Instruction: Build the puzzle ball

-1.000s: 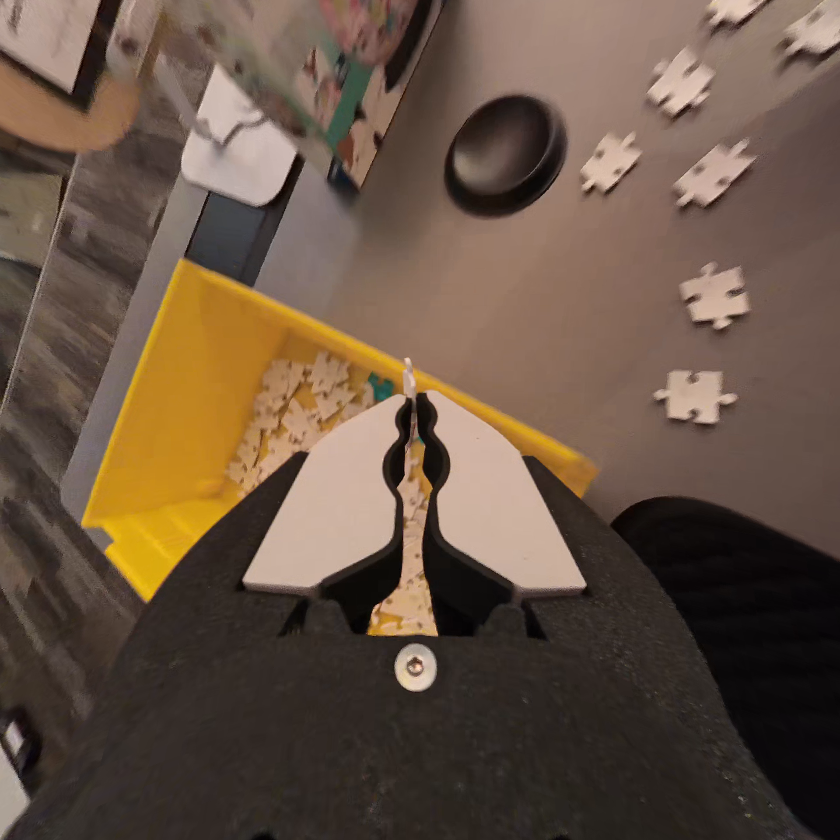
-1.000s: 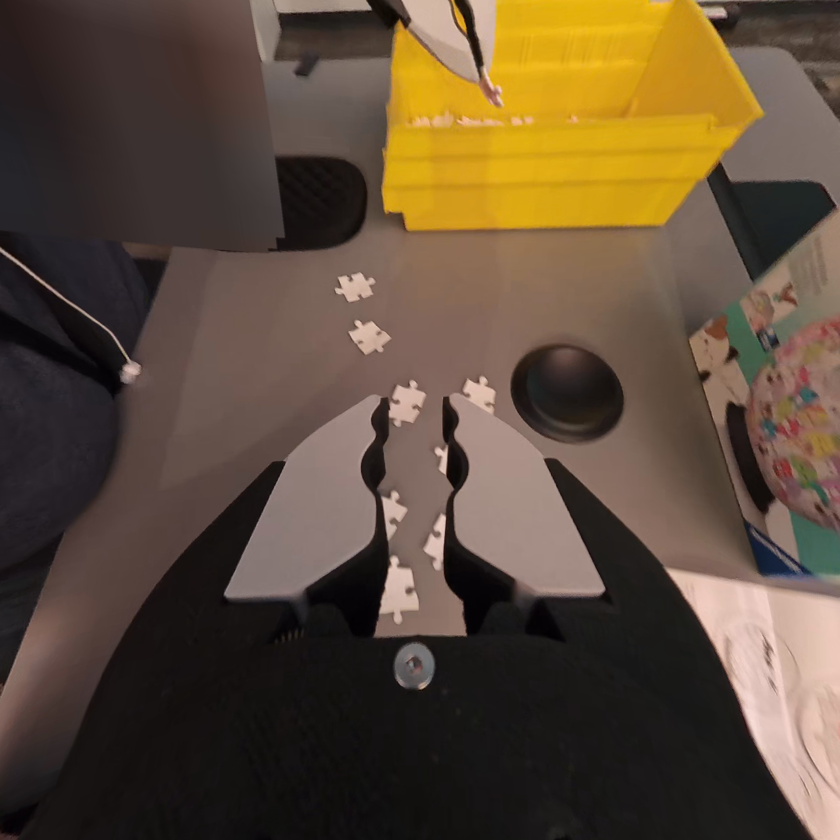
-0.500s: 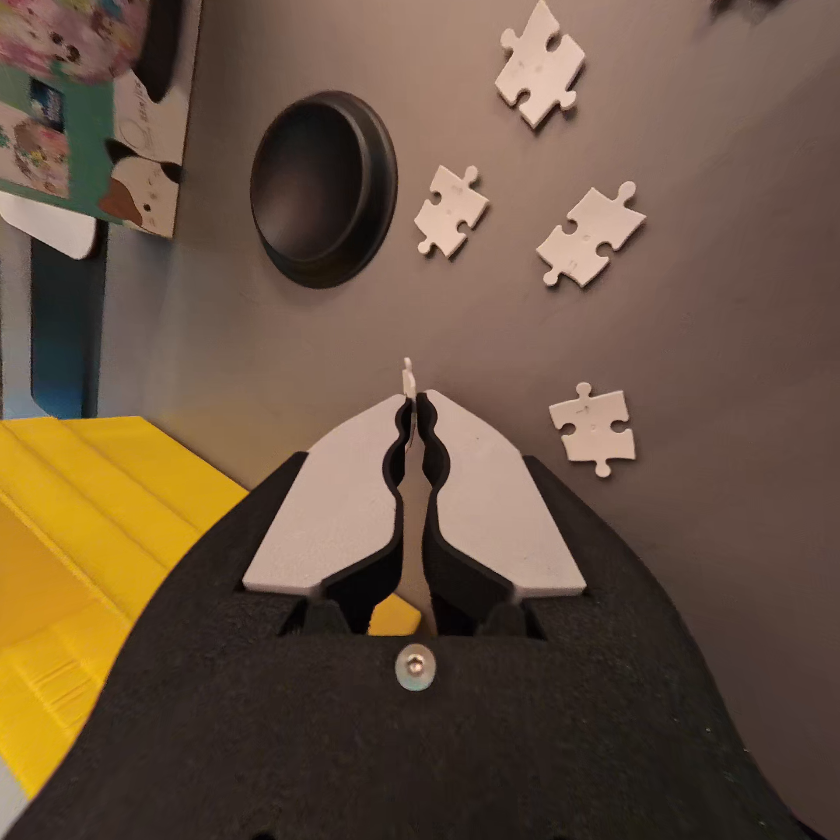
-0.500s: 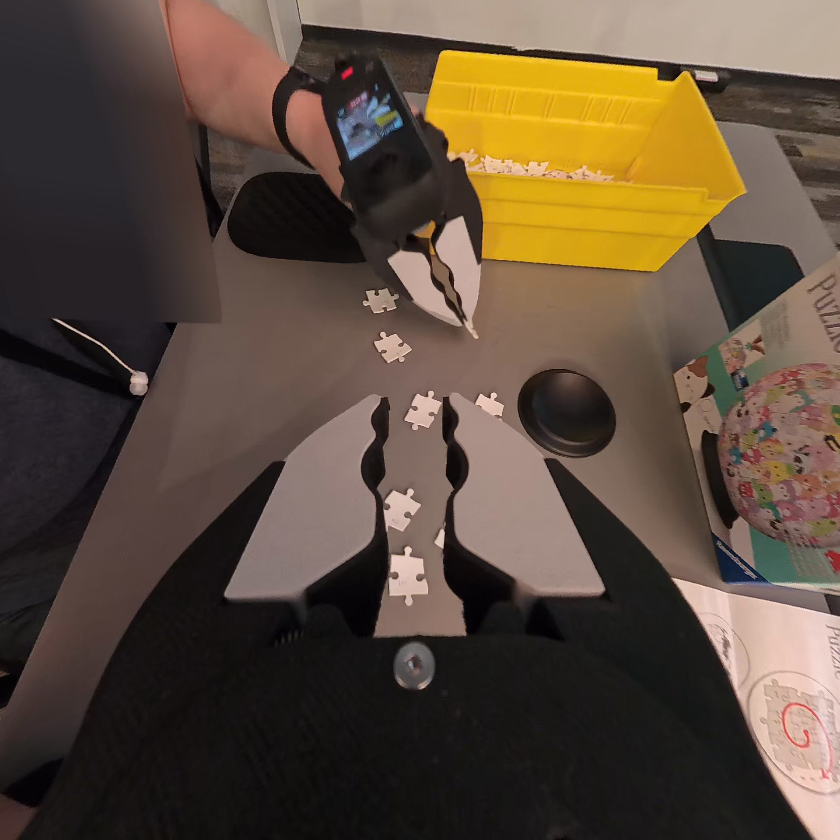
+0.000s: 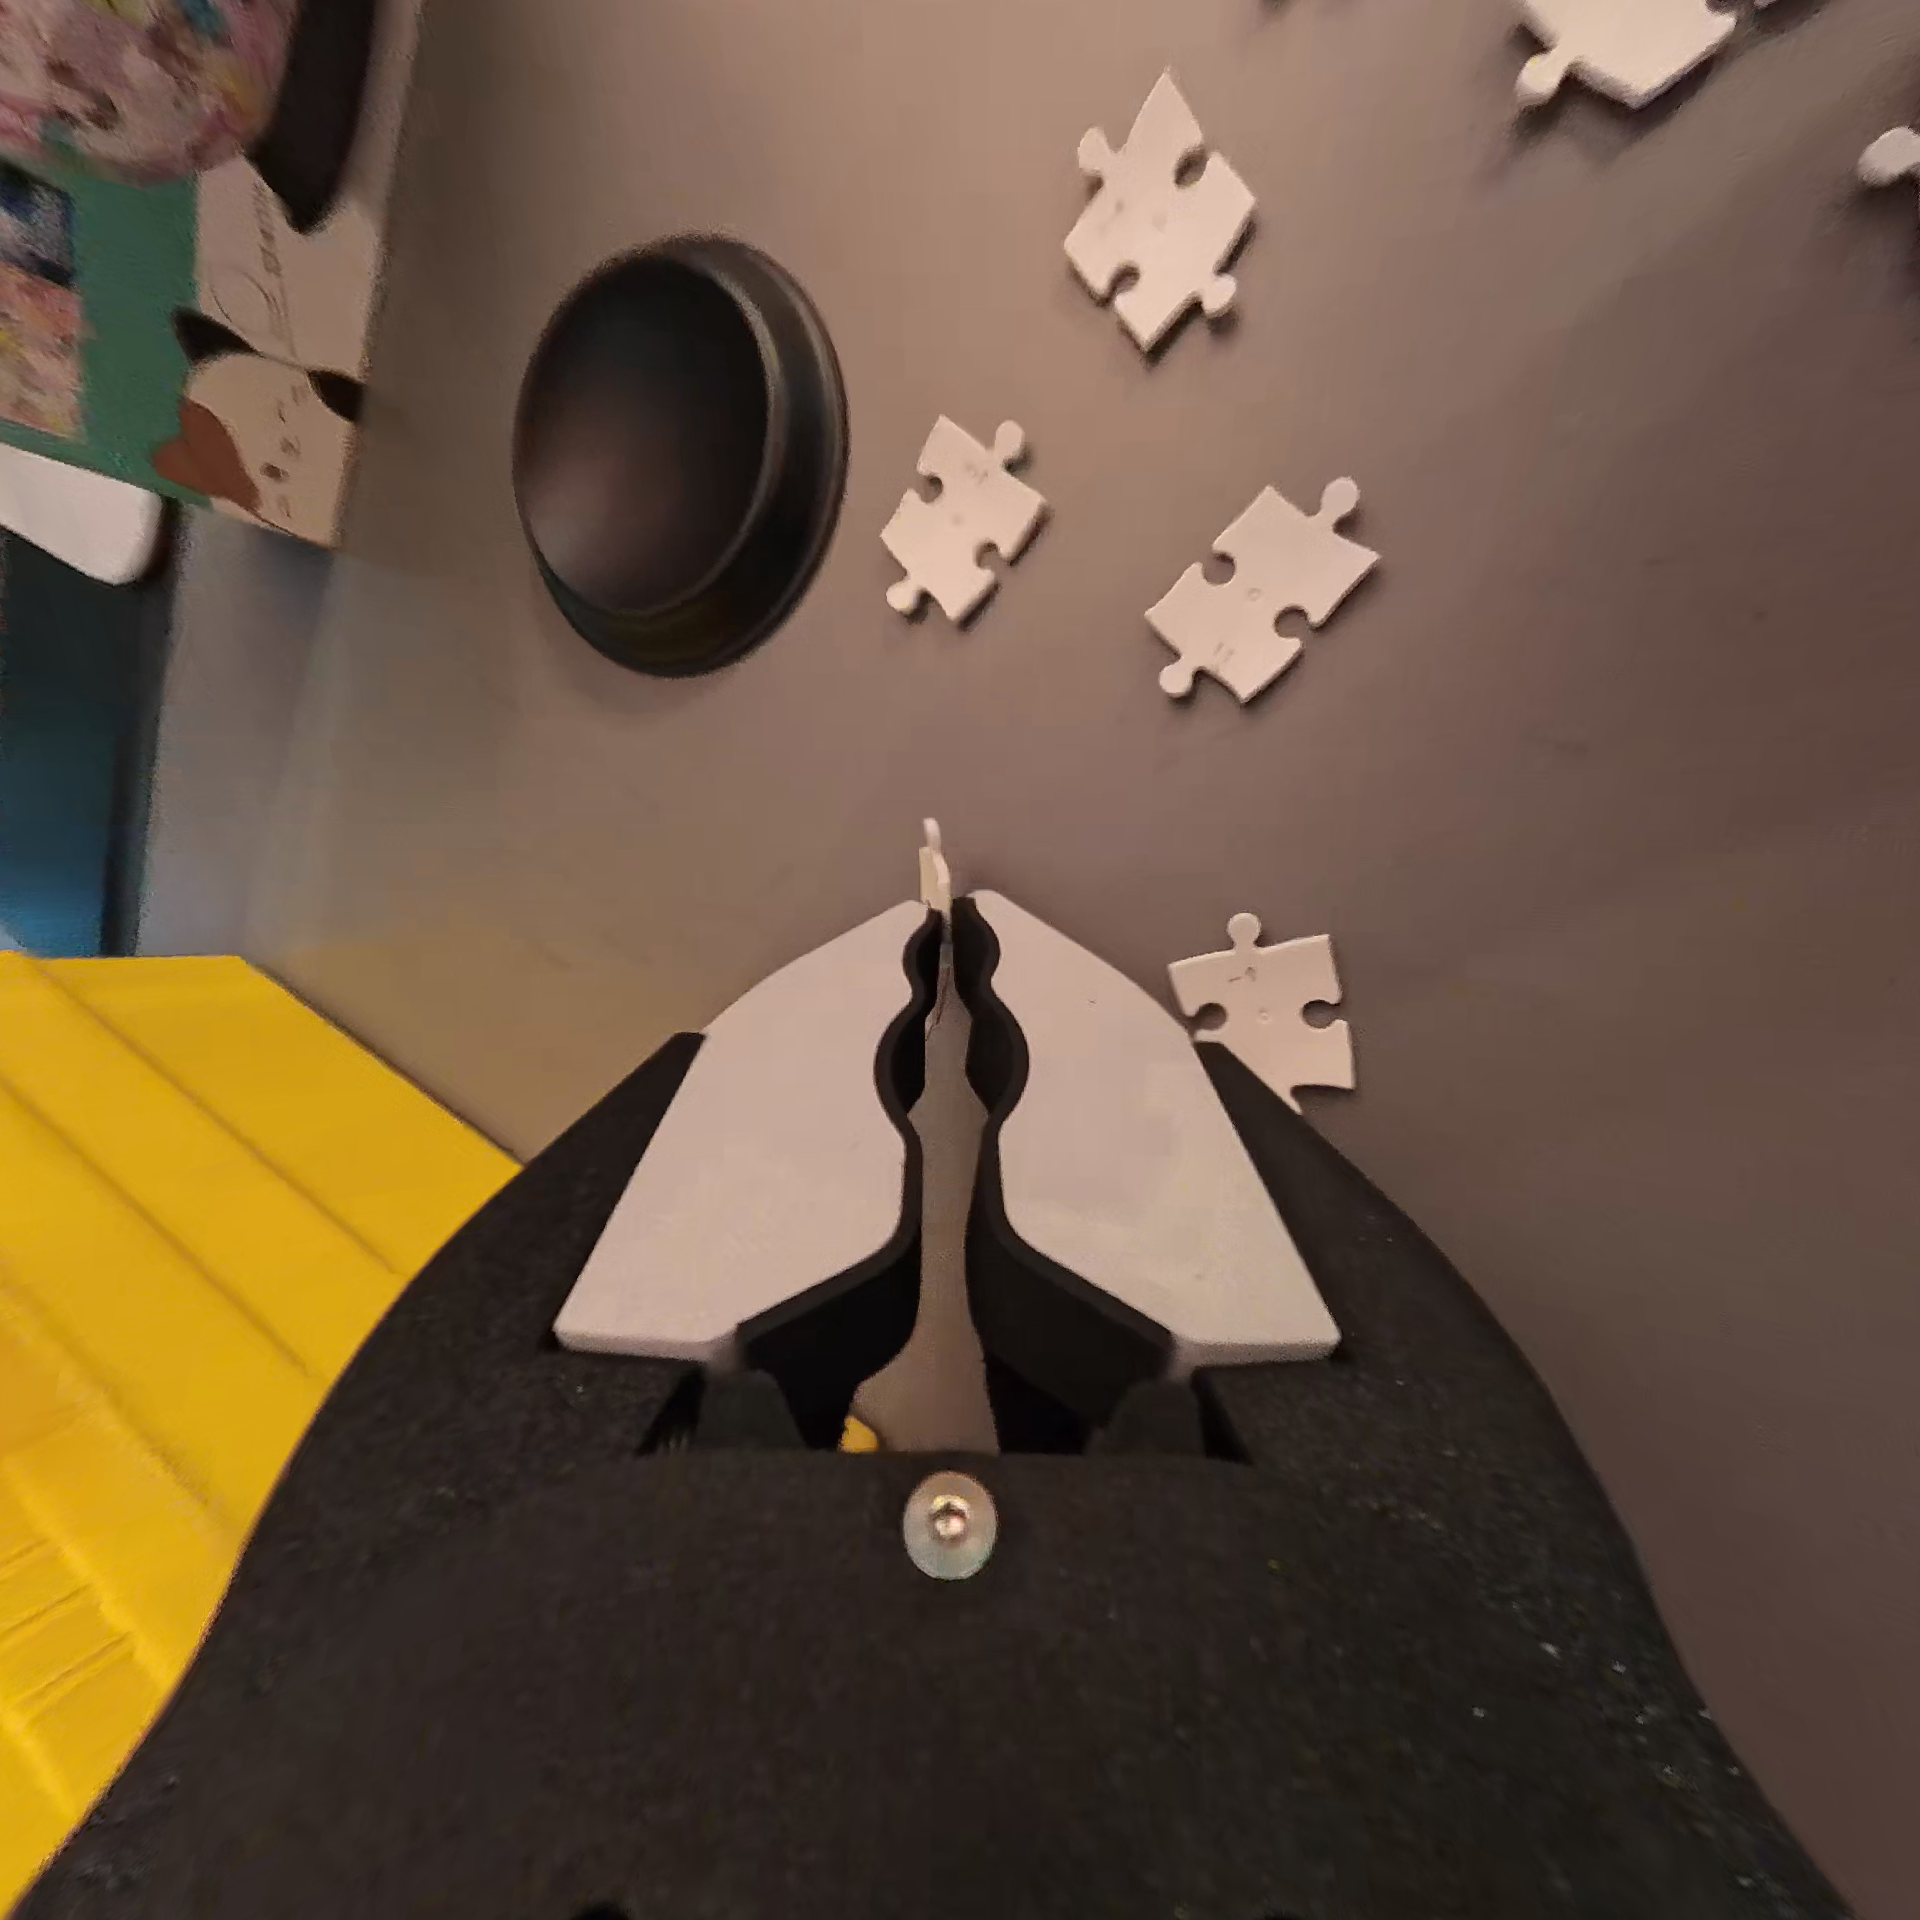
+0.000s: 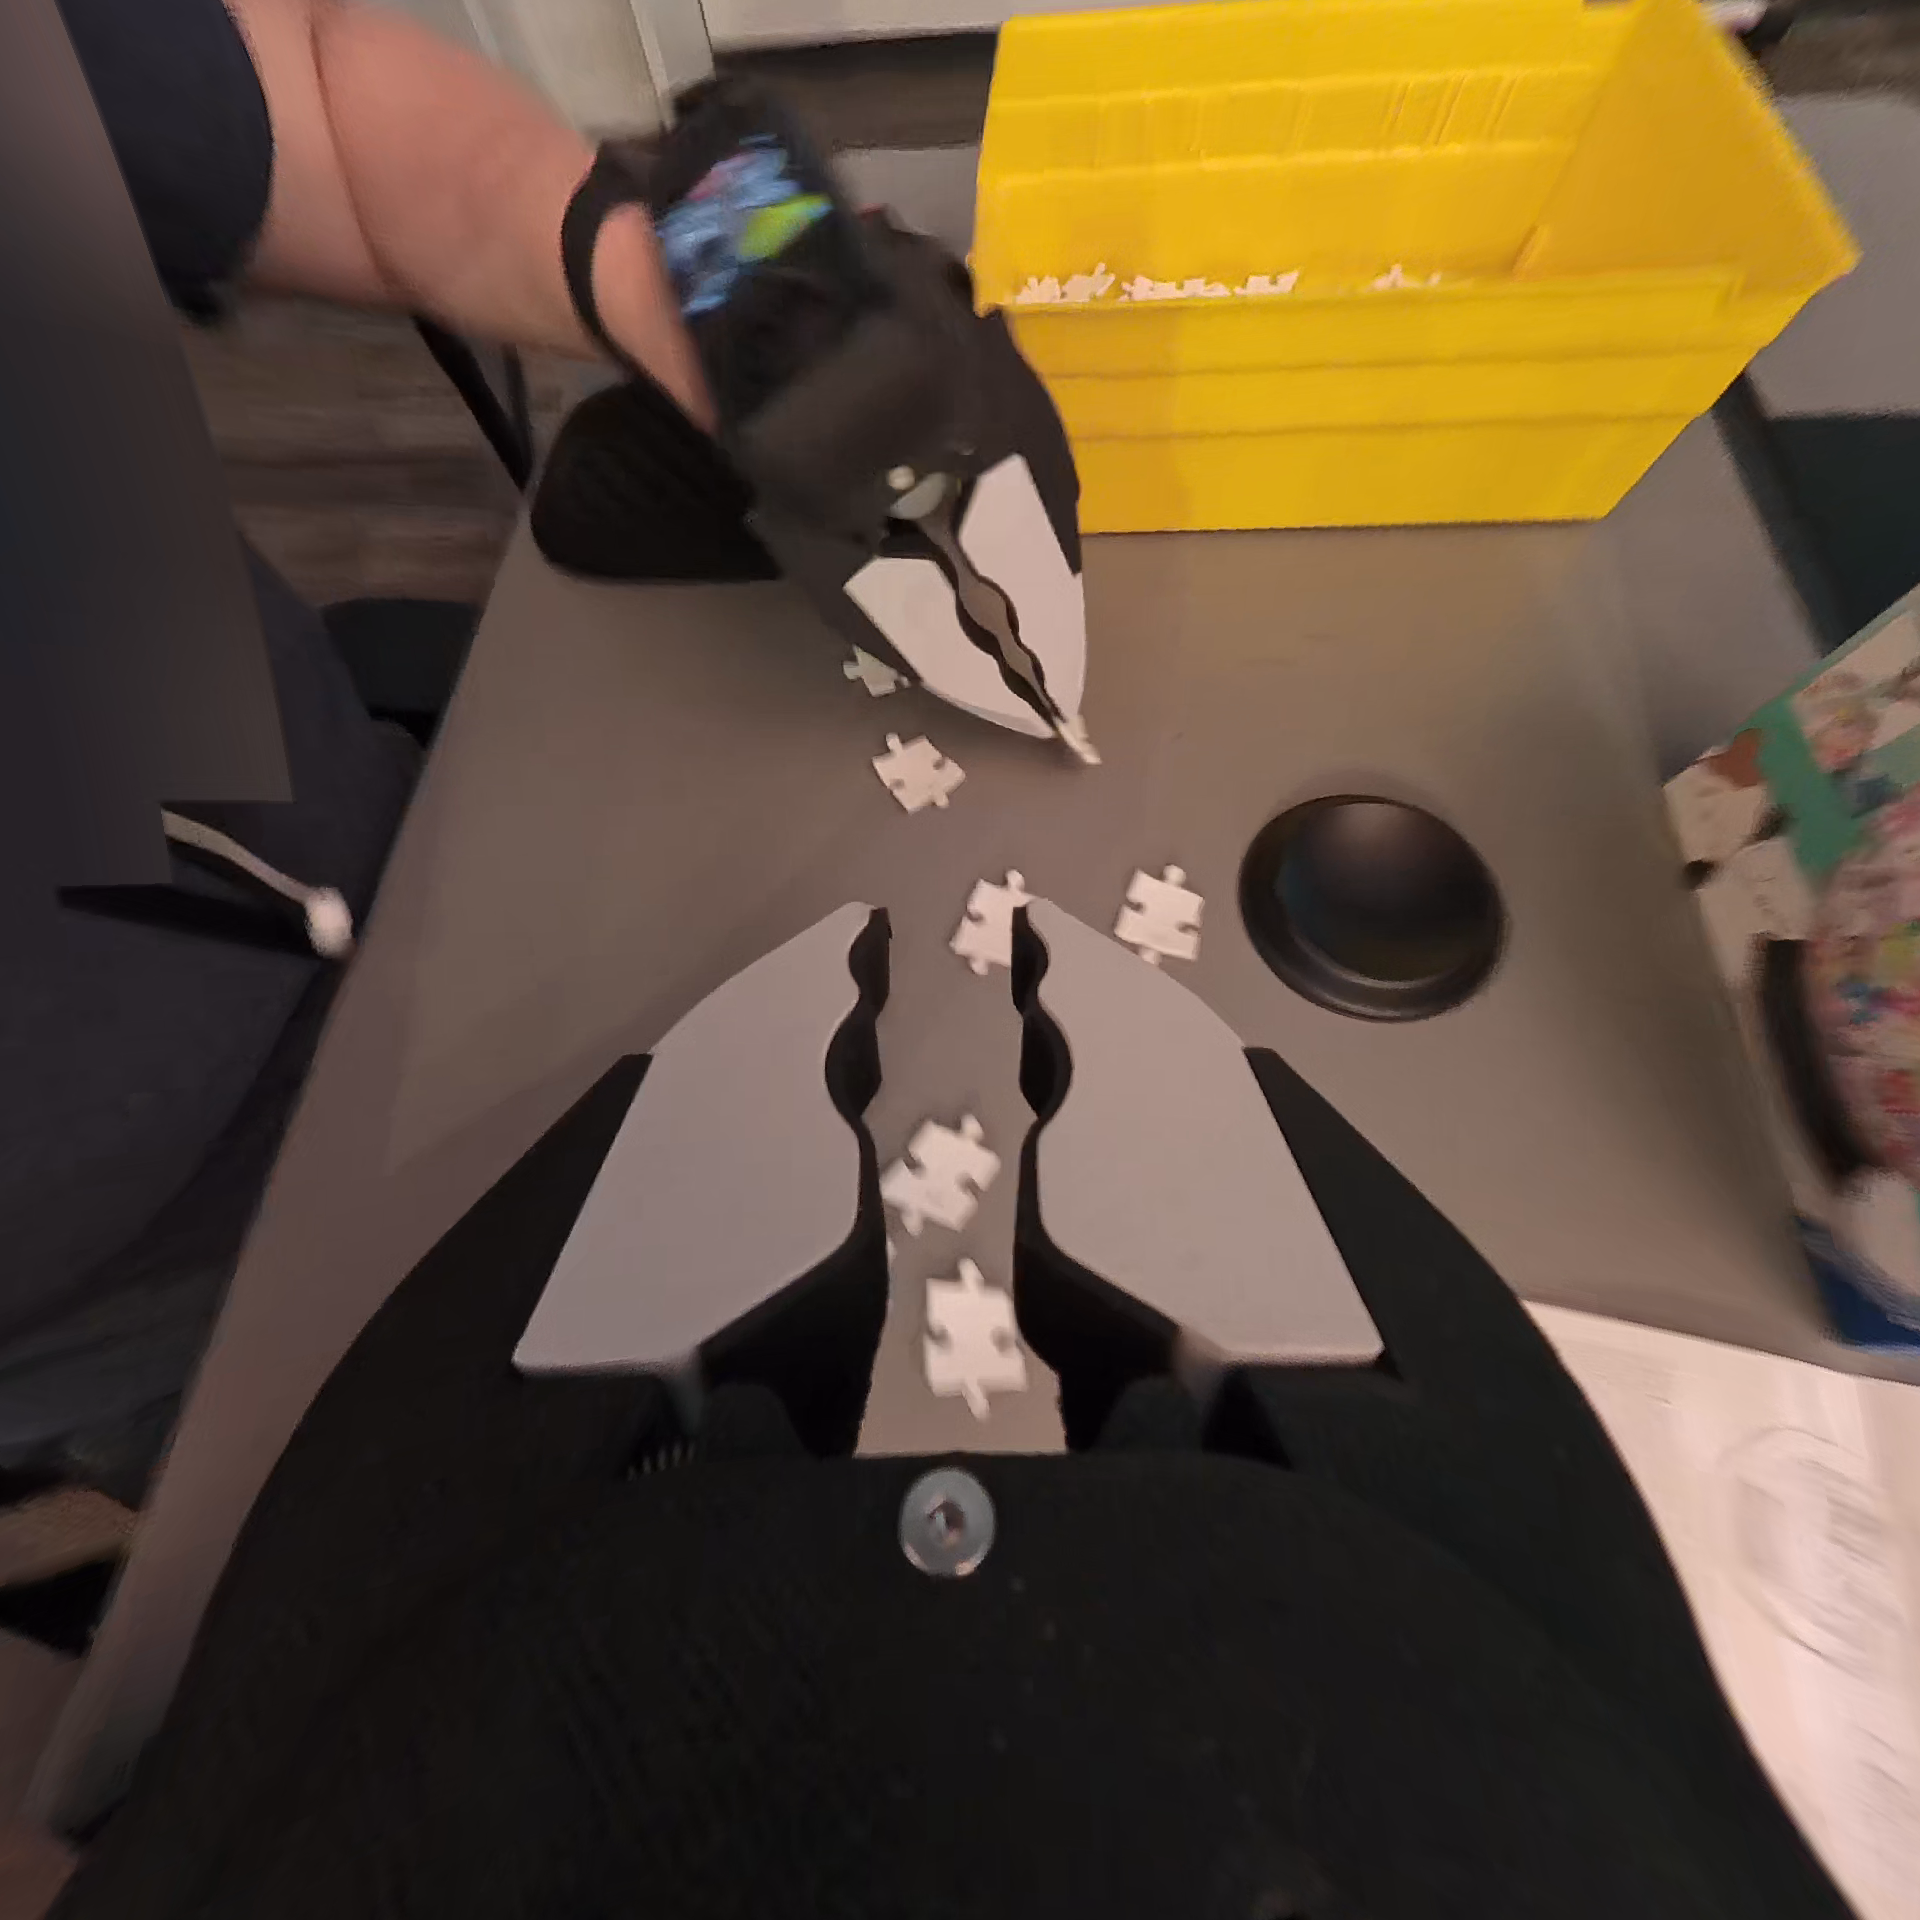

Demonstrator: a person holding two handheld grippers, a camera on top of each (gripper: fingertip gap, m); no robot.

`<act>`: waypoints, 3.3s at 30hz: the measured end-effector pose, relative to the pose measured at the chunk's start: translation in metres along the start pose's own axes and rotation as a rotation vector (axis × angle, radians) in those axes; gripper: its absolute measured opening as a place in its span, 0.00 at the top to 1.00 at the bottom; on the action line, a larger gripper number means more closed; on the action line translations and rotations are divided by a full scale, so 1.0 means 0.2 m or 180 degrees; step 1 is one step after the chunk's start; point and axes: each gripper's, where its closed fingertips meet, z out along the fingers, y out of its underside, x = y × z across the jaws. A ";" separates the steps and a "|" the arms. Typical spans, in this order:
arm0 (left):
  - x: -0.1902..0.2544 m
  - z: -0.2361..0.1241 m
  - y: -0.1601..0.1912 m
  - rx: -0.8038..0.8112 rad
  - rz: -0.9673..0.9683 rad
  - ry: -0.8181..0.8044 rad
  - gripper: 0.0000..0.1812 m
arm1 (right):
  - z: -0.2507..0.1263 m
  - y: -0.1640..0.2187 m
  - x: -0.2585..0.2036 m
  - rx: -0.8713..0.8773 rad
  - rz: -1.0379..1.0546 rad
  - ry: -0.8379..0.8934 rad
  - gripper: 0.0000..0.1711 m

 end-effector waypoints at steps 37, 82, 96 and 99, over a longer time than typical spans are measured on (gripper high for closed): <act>-0.16 -0.38 -0.27 0.1460 -0.0856 -0.0275 0.88 | 0.39 -0.11 0.25 0.1667 0.2928 -0.1077 0.98; -0.15 -0.48 -0.42 0.1024 -0.1266 0.1774 0.86 | 0.24 -0.34 0.16 0.1877 0.1416 -0.0122 0.98; -0.19 -0.50 -0.63 0.2192 -0.2215 0.1942 0.98 | 0.08 -0.39 0.22 0.2801 0.1519 -0.0077 0.98; -0.20 -0.51 -0.61 0.2161 -0.2309 0.2053 0.93 | 0.08 -0.40 0.20 0.2823 0.1345 -0.0045 0.98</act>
